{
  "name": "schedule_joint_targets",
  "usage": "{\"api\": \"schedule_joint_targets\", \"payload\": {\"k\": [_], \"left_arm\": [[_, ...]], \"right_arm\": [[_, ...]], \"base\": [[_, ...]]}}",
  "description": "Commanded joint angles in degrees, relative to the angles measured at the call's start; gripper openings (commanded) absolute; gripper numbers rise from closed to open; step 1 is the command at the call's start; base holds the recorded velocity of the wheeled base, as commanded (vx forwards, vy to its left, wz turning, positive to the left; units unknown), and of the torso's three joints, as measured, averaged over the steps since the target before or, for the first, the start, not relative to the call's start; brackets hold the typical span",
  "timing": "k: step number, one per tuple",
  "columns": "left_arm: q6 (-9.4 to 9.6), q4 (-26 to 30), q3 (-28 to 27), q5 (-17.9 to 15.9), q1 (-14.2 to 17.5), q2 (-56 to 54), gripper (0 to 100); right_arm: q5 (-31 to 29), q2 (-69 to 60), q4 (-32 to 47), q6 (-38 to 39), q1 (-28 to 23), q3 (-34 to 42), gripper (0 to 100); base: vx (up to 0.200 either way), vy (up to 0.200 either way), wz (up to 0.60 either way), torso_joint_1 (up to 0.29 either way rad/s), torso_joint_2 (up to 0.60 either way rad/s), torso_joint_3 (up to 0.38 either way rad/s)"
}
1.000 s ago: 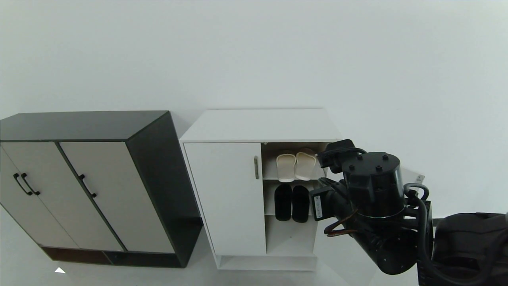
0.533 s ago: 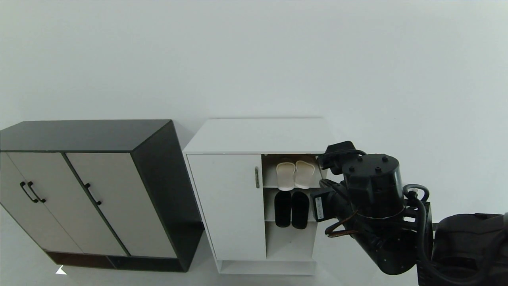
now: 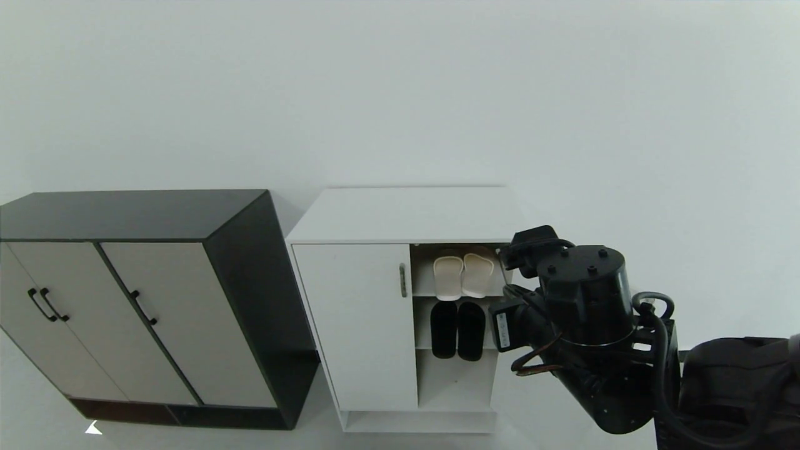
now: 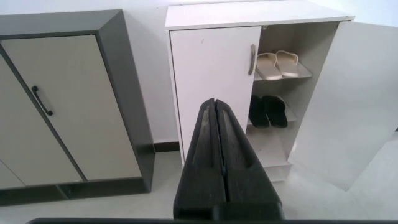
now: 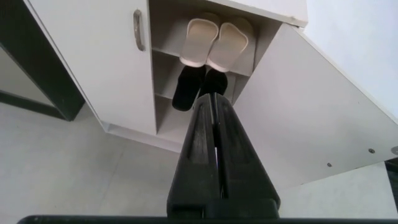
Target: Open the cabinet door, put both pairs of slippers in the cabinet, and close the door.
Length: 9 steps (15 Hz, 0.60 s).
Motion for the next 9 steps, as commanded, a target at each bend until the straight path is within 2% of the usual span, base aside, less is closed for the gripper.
{"api": "schedule_joint_targets", "payload": {"k": [1, 4, 7, 9], "left_arm": [[0.00, 0.0, 0.0, 0.0, 0.0, 0.0, 0], [0.00, 0.0, 0.0, 0.0, 0.0, 0.0, 0], [0.00, 0.0, 0.0, 0.0, 0.0, 0.0, 0], [0.00, 0.0, 0.0, 0.0, 0.0, 0.0, 0]], "right_arm": [[0.0, 0.1, 0.0, -0.1, -0.1, 0.0, 0], [0.0, 0.1, 0.0, -0.1, -0.6, -0.1, 0], [0.1, 0.1, 0.0, -0.6, -4.2, -0.8, 0], [1.6, 0.5, -0.3, -0.7, -7.6, -2.0, 0]], "base": [[0.000, 0.000, -0.60, 0.002, -0.01, 0.002], [0.000, 0.000, -0.60, 0.006, 0.00, 0.001], [0.000, 0.000, -0.60, 0.004, 0.00, -0.001], [0.000, 0.000, 0.00, 0.000, 0.00, 0.000]]}}
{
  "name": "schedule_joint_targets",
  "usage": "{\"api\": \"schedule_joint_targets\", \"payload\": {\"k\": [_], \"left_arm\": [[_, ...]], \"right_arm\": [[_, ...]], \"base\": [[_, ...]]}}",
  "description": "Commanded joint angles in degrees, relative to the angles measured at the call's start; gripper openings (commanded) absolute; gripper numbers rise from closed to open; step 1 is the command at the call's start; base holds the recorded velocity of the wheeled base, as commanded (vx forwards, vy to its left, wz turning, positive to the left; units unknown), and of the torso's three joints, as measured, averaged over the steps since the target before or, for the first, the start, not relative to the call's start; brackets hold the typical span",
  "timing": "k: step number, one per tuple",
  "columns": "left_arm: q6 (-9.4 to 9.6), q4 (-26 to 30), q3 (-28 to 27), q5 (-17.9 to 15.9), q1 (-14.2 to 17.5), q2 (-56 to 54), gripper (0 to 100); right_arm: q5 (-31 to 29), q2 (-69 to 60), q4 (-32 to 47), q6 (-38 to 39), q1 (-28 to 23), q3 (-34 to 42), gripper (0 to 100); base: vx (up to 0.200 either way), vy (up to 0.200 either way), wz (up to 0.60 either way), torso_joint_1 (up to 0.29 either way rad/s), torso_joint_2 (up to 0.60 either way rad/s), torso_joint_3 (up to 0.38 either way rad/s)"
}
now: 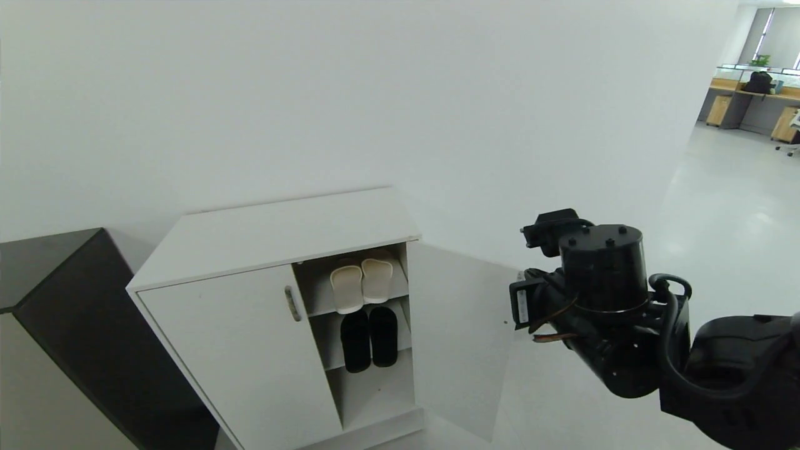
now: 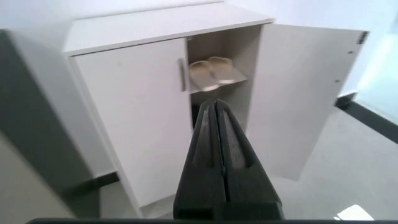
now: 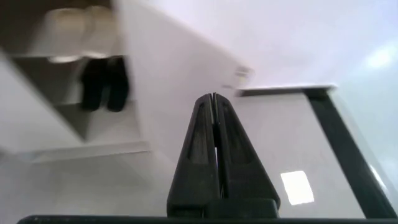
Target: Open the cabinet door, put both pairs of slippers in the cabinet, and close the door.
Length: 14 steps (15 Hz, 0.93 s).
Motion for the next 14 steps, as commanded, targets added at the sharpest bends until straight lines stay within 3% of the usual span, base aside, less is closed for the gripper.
{"api": "schedule_joint_targets", "payload": {"k": [1, 3, 5, 6, 7, 9, 14], "left_arm": [[0.02, 0.0, 0.0, 0.0, 0.0, 0.0, 0], [0.02, 0.0, 0.0, 0.0, 0.0, 0.0, 0], [0.11, 0.0, 0.0, 0.0, 0.0, 0.0, 0], [0.11, 0.0, 0.0, 0.0, 0.0, 0.0, 0], [0.11, 0.0, 0.0, 0.0, 0.0, 0.0, 0], [0.20, 0.0, 0.0, 0.0, 0.0, 0.0, 0], [0.29, 0.0, 0.0, -0.1, 0.0, 0.0, 0]], "right_arm": [[4.0, 0.5, -0.3, 0.5, -3.5, -2.5, 0], [6.9, 3.1, 2.0, 1.6, -8.1, -7.9, 0], [13.8, 4.3, 4.2, 5.0, -10.5, -10.6, 0], [18.9, 4.4, 5.9, 6.5, -12.1, -11.4, 0], [20.4, 5.9, 7.1, 6.7, -14.3, -13.5, 0], [20.4, 10.1, 6.8, 6.7, -17.4, -17.5, 0], [20.5, 20.7, 2.5, 6.3, -22.5, -24.6, 0]], "base": [[0.000, 0.000, 0.00, 0.000, 0.00, 0.000], [0.000, 0.000, 0.00, 0.000, 0.00, 0.000], [0.000, 0.000, 0.00, 0.000, 0.00, 0.000], [-0.200, 0.000, 0.00, 0.012, 0.00, -0.002], [-0.200, 0.000, 0.00, -0.002, 0.00, 0.002], [-0.200, 0.000, 0.00, 0.007, 0.00, -0.002], [0.000, 0.000, 0.00, 0.000, 0.00, 0.000]]}}
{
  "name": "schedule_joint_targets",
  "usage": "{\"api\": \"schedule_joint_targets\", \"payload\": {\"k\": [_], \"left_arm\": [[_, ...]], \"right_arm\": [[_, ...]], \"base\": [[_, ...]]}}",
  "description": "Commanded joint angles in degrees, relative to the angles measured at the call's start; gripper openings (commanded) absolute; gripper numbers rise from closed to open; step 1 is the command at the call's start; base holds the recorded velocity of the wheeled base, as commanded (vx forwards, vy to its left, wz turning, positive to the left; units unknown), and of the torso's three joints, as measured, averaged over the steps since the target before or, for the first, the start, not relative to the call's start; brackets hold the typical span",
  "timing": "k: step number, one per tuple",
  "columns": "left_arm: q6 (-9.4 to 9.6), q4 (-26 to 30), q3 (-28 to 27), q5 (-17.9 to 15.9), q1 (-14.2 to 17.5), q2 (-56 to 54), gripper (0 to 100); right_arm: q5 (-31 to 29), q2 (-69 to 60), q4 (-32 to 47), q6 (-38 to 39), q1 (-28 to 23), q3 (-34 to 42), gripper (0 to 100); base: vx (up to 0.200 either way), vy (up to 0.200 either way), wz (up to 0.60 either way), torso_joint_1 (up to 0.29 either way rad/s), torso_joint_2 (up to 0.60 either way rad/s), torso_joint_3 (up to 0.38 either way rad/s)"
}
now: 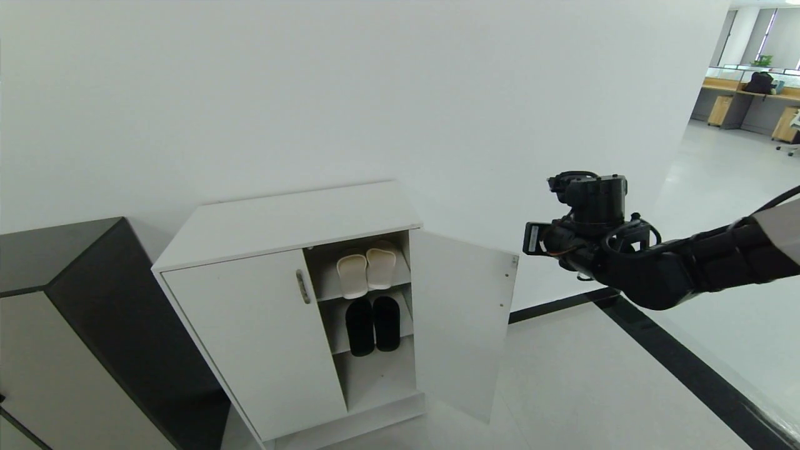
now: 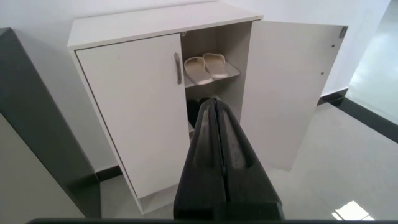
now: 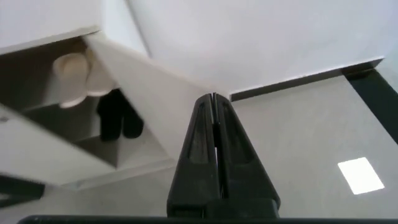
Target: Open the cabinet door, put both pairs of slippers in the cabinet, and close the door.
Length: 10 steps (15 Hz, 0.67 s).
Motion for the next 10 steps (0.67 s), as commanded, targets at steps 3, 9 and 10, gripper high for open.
{"api": "schedule_joint_targets", "payload": {"k": [3, 9, 10], "left_arm": [[0.34, 0.0, 0.0, 0.0, 0.0, 0.0, 0], [0.34, 0.0, 0.0, 0.0, 0.0, 0.0, 0], [0.34, 0.0, 0.0, 0.0, 0.0, 0.0, 0]], "right_arm": [[0.1, 8.9, -1.7, -0.1, -3.1, -5.4, 0], [0.2, 14.8, -1.7, 0.0, -4.0, -10.4, 0], [0.2, 15.9, -1.7, 0.1, -4.0, -11.3, 0]], "base": [[0.000, 0.000, 0.00, 0.000, 0.00, 0.000], [0.000, 0.000, 0.00, 0.000, 0.00, 0.000], [0.000, 0.000, 0.00, 0.000, 0.00, 0.000]]}}
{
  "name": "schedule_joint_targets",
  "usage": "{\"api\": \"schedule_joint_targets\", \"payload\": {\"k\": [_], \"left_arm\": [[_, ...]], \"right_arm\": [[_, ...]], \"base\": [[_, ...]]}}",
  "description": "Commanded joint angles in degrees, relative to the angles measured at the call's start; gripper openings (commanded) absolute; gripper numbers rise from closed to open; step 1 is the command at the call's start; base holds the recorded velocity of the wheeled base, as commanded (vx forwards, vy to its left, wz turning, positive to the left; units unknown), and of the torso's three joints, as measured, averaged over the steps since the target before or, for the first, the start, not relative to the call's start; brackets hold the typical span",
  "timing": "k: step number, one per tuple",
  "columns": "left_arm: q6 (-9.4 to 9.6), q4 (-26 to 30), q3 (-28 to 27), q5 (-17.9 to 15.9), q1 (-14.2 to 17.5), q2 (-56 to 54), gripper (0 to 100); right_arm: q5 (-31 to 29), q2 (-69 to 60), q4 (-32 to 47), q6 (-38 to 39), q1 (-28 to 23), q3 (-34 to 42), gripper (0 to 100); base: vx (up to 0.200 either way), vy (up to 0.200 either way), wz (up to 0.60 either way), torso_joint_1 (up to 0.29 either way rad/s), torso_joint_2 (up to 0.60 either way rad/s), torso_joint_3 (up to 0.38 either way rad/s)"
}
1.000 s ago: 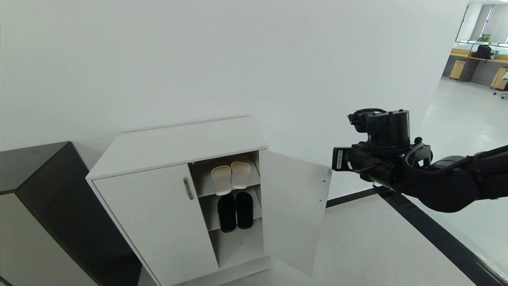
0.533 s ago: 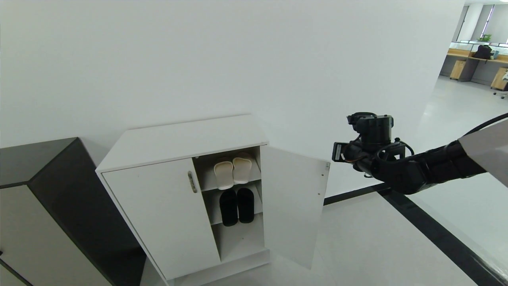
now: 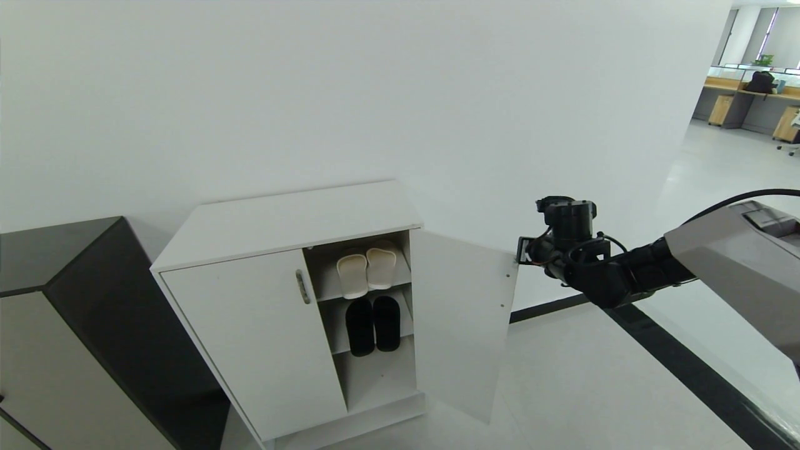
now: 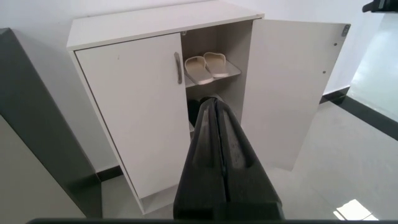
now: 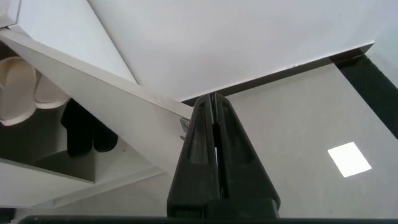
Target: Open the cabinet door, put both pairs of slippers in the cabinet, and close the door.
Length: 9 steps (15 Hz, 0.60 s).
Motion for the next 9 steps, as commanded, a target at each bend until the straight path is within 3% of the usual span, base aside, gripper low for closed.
{"api": "schedule_joint_targets", "payload": {"k": [1, 9], "left_arm": [[-0.01, 0.0, 0.0, 0.0, 0.0, 0.0, 0], [-0.01, 0.0, 0.0, 0.0, 0.0, 0.0, 0]], "right_arm": [[0.0, 2.8, 0.0, 0.1, -0.1, -2.0, 0], [0.0, 6.9, 0.1, 0.1, -0.2, -6.6, 0]], "base": [[0.000, 0.000, 0.00, 0.000, 0.00, 0.000], [0.000, 0.000, 0.00, 0.000, 0.00, 0.000]]}}
